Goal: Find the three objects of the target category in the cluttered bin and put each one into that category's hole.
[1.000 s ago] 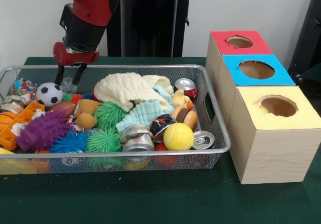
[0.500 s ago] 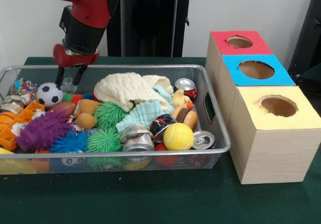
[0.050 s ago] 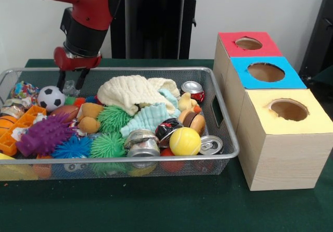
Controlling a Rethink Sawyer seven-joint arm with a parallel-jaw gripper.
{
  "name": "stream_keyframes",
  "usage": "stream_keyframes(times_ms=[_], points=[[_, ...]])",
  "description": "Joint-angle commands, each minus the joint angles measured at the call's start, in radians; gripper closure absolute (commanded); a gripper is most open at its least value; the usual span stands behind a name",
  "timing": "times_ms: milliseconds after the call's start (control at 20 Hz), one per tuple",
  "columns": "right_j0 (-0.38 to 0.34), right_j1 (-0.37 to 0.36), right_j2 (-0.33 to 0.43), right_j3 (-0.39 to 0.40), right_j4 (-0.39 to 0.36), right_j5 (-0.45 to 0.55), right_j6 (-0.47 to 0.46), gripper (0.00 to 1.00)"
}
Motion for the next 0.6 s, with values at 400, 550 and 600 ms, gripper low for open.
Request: stream_keyframes(times_ms=[400, 550, 600], points=[[-0.022, 0.015, 0.071, -0.024, -0.030, 0.088, -0.206, 0.00], [-0.019, 0.016, 0.067, -0.026, -0.032, 0.088, -0.199, 0.00], [-0.018, 0.018, 0.066, -0.027, -0.033, 0.088, -0.197, 0.00]])
